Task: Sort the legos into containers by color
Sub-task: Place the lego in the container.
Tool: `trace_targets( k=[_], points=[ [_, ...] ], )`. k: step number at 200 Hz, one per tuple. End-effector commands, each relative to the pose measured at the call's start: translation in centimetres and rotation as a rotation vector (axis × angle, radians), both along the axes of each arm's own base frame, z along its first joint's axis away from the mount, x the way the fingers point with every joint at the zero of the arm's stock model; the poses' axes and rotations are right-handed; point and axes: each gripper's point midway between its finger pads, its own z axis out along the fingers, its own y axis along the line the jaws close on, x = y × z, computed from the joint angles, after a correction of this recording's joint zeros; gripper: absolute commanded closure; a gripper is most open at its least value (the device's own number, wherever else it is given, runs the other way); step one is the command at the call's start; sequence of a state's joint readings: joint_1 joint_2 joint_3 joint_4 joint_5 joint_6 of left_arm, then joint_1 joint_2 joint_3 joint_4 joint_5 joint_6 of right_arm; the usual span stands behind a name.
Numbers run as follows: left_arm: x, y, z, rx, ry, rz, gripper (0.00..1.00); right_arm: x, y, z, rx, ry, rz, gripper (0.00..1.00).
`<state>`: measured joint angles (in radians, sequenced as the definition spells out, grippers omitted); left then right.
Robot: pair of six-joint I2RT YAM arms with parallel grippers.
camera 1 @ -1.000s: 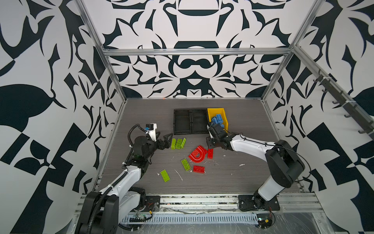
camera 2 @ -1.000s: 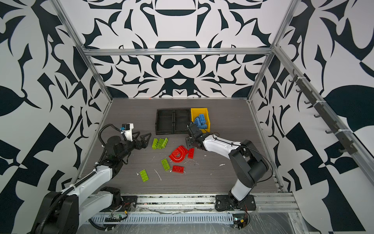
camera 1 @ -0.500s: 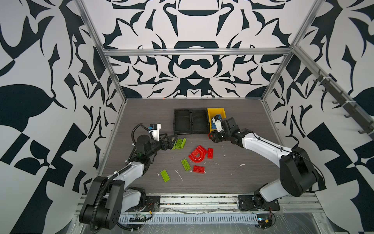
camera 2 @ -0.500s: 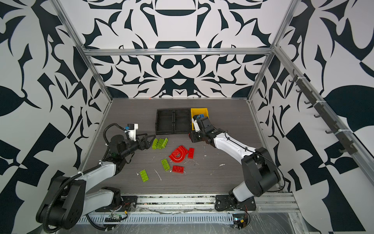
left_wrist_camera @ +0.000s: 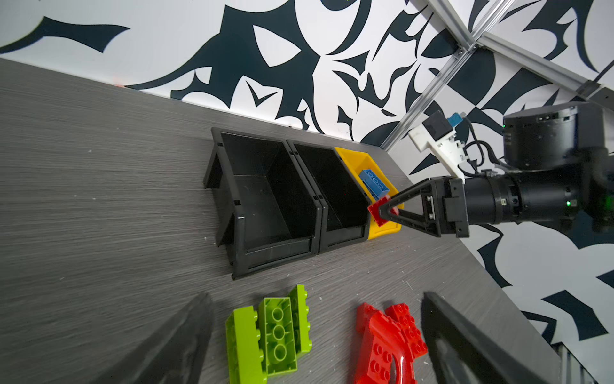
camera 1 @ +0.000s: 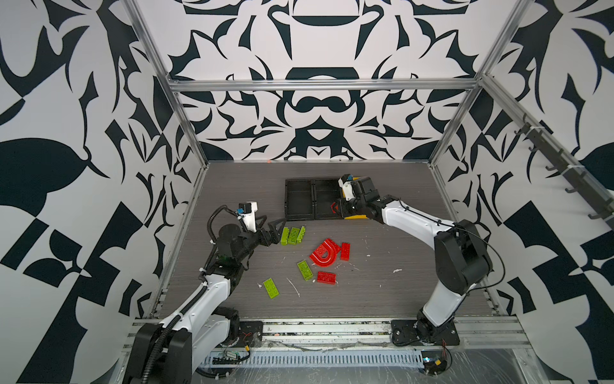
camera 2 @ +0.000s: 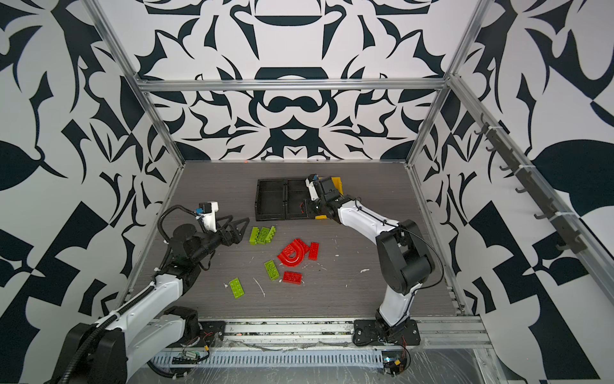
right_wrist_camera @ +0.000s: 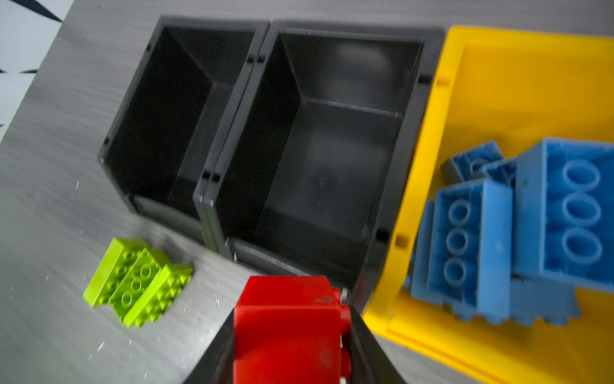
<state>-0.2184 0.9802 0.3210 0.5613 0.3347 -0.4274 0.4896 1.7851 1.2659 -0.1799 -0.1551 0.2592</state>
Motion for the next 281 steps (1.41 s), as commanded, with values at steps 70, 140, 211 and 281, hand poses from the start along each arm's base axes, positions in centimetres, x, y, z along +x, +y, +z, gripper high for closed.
trace_targets(
  k=[70, 140, 211, 281],
  points=[
    [0.2, -0.1, -1.6, 0.028, 0.046, -0.006, 0.01, 5.2, 2.0, 0.8, -0.044, -0.042, -0.021, 0.54],
    [0.2, -0.2, -1.7, 0.029, 0.048, -0.01, 0.01, 5.0, 2.9, 0.3, -0.069, -0.044, 0.0, 0.47],
    [0.1, -0.1, -1.4, 0.029, 0.04, -0.008, 0.01, 2.9, 3.2, 2.8, -0.108, -0.087, 0.028, 0.41],
    [0.2, 0.1, -1.4, 0.034, 0.038, 0.008, 0.01, -5.1, 3.3, 2.2, -0.17, -0.071, 0.151, 0.41]
  ],
)
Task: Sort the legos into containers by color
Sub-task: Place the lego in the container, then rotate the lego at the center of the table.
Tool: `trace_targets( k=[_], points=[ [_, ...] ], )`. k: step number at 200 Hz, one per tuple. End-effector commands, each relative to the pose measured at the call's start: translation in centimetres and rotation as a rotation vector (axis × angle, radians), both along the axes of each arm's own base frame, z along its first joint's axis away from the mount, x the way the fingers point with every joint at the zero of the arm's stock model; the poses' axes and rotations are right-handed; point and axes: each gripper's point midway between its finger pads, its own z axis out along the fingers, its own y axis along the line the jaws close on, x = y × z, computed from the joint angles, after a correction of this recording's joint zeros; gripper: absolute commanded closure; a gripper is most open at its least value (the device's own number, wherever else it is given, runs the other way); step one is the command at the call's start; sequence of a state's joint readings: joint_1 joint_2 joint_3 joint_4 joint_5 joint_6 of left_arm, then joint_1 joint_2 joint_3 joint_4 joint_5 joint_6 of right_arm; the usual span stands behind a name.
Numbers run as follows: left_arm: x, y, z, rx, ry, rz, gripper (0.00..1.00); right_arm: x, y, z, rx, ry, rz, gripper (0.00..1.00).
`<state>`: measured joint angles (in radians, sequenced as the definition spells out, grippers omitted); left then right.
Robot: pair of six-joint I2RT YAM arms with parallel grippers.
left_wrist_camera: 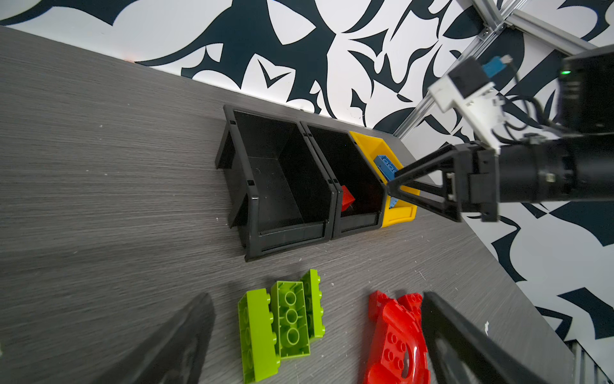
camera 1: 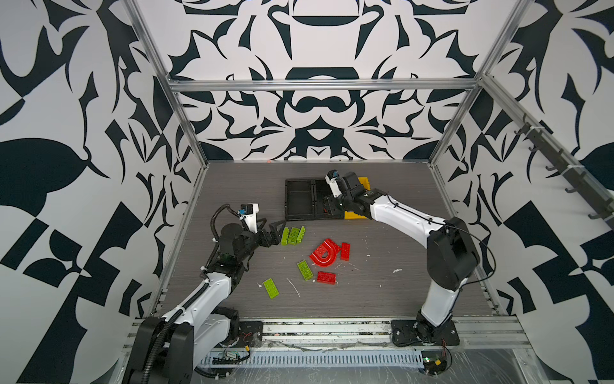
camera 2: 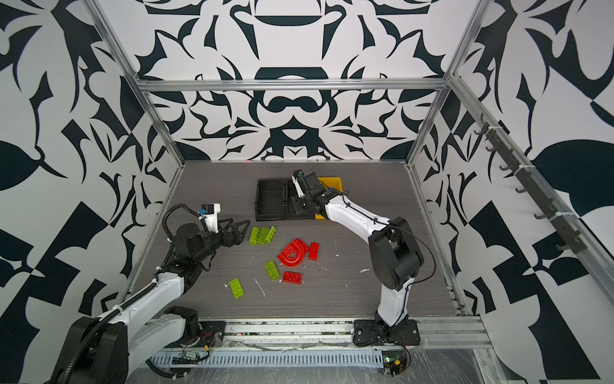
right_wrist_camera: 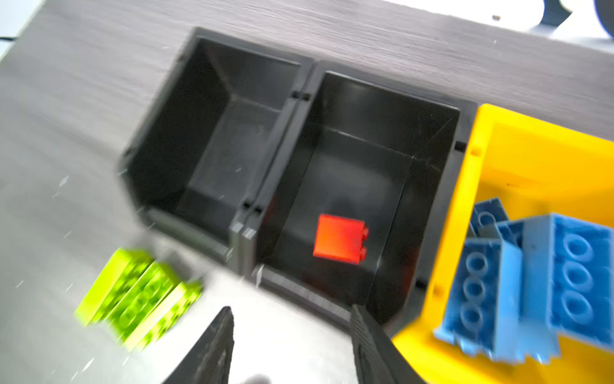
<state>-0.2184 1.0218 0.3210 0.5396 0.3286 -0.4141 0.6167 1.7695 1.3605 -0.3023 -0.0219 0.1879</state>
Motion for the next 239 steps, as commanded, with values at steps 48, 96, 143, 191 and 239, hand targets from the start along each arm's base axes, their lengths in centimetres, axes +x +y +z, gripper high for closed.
trace_targets(
  k=[48, 96, 143, 191, 239],
  points=[
    [0.0, 0.2, 0.2, 0.014, -0.012, 0.011, 0.01, -8.5, -3.0, -2.2, -0.084, 0.092, 0.032, 0.41],
    [0.0, 0.1, 0.1, 0.009, -0.006, 0.006, 0.0, -12.4, -7.9, -4.8, -0.118, 0.238, -0.202, 0.44],
    [0.2, 0.0, -0.2, 0.005, 0.004, 0.005, 0.01, -14.2, -7.4, -7.3, -0.08, 0.279, -0.214, 0.45],
    [0.1, 0.1, -0.3, 0.009, 0.003, 0.007, 0.01, -13.6, -6.8, -8.6, -0.089, 0.271, -0.203, 0.47],
    [0.0, 0.2, -0.2, 0.014, -0.004, 0.011, 0.01, -12.9, -6.3, -9.4, -0.108, 0.269, -0.188, 0.51]
  ],
)
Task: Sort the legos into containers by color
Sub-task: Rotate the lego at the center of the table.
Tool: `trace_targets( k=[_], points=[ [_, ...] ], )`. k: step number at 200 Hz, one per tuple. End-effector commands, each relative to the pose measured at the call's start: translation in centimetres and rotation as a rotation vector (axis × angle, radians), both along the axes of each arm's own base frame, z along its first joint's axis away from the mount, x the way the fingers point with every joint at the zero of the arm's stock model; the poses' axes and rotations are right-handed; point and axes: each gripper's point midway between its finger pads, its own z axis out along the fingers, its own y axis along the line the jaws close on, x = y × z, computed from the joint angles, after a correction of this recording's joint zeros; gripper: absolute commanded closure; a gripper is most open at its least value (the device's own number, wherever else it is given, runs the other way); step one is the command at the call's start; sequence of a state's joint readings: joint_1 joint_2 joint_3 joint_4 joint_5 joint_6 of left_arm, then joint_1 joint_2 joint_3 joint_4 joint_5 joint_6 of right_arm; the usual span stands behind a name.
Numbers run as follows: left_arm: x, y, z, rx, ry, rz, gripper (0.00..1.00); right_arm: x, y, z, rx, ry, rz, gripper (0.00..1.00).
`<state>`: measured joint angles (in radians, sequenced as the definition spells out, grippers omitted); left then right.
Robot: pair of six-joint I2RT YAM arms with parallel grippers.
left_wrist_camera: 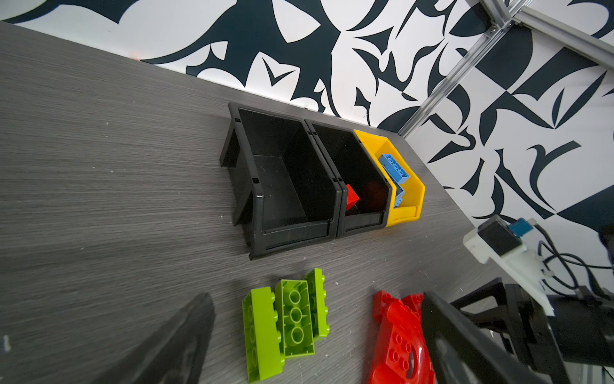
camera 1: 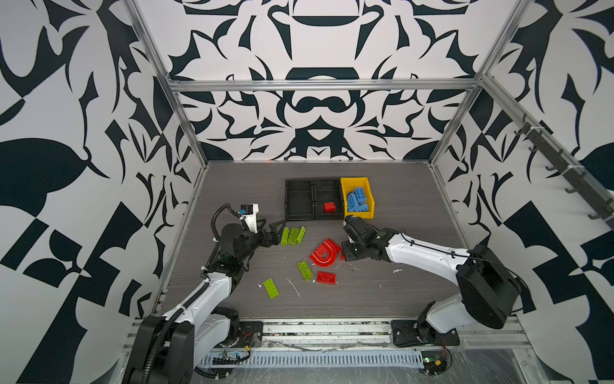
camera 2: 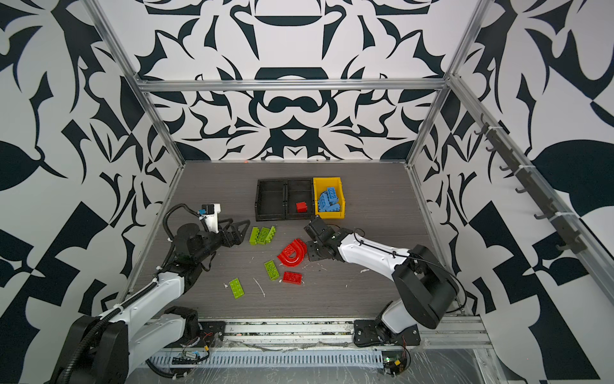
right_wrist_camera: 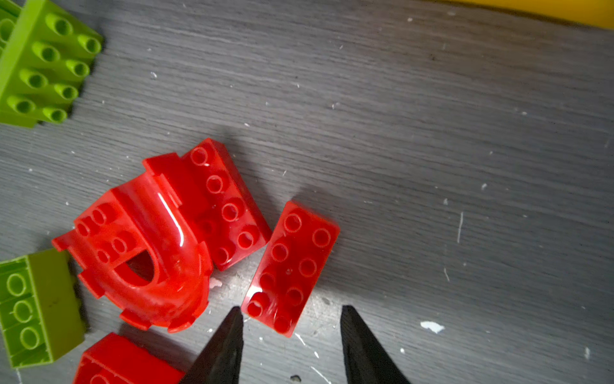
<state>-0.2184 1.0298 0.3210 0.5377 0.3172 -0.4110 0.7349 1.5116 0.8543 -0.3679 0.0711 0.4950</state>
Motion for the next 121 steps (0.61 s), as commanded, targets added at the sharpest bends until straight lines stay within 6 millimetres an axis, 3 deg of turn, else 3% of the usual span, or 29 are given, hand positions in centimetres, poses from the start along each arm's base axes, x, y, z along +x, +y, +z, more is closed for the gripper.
trace_targets(
  k=[1, 85, 121],
  points=[
    [-0.1, 0.1, 0.2, 0.007, -0.011, 0.001, 0.01, 0.8, 0.4, 0.4, 0.001, -0.03, 0.002, 0.51],
    [-0.1, 0.0, 0.3, -0.001, -0.01, 0.0, 0.01, 0.0, -3.3, -1.9, -0.069, 0.012, -0.051, 0.5],
    [-0.1, 0.0, 0.3, -0.004, -0.01, -0.003, 0.01, 0.3, -4.6, 0.3, -0.042, -0.038, -0.09, 0.5]
  ],
)
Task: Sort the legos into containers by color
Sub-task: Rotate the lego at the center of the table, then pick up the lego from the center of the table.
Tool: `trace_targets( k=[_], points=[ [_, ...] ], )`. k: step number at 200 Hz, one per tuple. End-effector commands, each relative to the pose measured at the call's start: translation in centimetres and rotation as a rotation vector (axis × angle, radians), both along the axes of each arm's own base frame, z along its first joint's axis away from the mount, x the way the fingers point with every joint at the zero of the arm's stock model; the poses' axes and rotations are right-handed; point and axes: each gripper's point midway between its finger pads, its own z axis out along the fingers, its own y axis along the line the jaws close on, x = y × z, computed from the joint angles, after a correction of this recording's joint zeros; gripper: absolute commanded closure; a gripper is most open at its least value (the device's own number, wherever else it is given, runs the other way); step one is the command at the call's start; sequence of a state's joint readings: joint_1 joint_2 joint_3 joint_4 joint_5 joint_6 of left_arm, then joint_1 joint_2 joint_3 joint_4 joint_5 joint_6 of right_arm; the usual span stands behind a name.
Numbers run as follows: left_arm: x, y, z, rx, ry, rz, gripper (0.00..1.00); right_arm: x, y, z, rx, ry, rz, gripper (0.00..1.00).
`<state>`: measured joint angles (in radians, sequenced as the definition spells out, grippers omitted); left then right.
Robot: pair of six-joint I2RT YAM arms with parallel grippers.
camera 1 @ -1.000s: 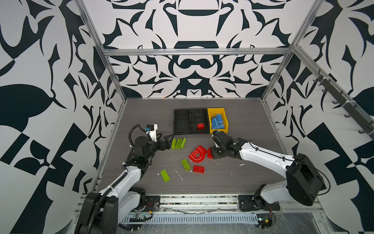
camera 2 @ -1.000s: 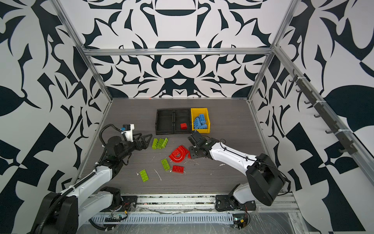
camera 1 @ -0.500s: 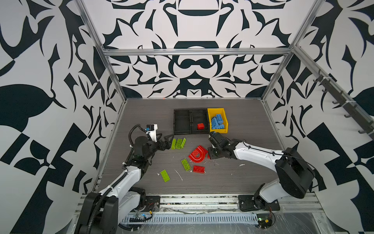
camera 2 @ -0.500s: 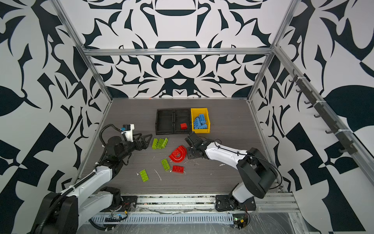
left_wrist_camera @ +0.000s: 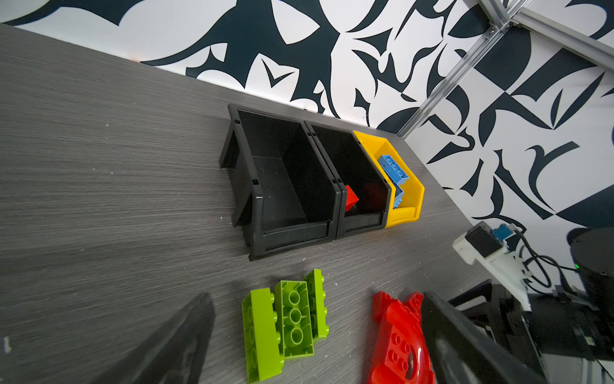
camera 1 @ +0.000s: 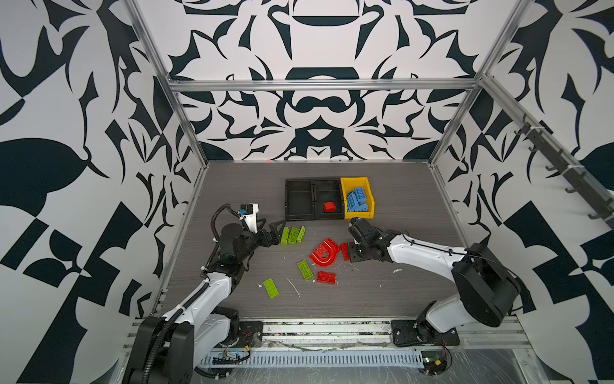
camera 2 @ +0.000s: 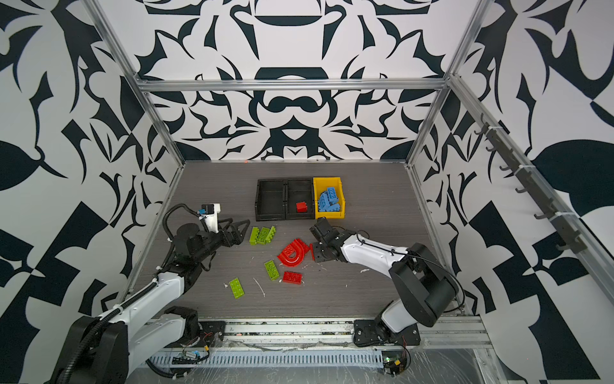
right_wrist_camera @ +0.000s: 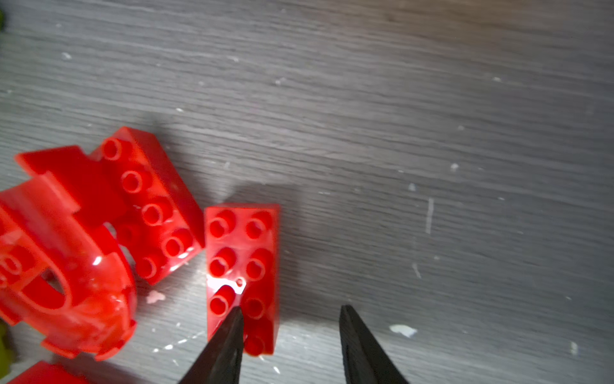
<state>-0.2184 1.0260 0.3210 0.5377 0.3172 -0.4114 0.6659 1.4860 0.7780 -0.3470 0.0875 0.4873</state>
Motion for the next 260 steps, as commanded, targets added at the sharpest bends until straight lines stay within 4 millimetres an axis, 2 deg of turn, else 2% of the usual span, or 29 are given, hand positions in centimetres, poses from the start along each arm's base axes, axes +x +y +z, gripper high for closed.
trace_targets(
  k=[1, 25, 48, 100, 145, 205, 260],
  points=[
    [-0.1, 0.0, 0.2, -0.003, -0.004, -0.002, 0.01, 0.2, -1.4, 1.8, -0.01, -0.052, -0.021, 0.5],
    [-0.2, 0.0, 0.2, -0.004, -0.007, -0.002, 0.01, 0.7, -1.0, 3.7, 0.005, -0.114, 0.027, 0.45],
    [-0.2, 0.0, 0.3, -0.004, -0.008, -0.002, 0.01, 0.9, 0.4, 4.1, 0.02, -0.104, 0.118, 0.44],
    [-0.2, 0.0, 0.2, 0.0, -0.01, -0.003, 0.0, 1.0, 1.6, 2.6, -0.037, -0.056, 0.21, 0.44],
    [-0.2, 0.0, 0.1, 0.0, -0.006, -0.003, 0.0, 0.9, 3.2, 1.7, -0.009, -0.041, 0.252, 0.44],
    [-0.3, 0.1, 0.4, 0.001, -0.02, 0.002, 0.01, 1.1, 3.2, 0.4, -0.024, -0.017, 0.241, 0.45],
    [-0.3, 0.0, 0.4, 0.0, -0.017, -0.001, 0.01, 1.2, 2.9, -0.2, -0.04, -0.013, 0.216, 0.54]
  ],
)
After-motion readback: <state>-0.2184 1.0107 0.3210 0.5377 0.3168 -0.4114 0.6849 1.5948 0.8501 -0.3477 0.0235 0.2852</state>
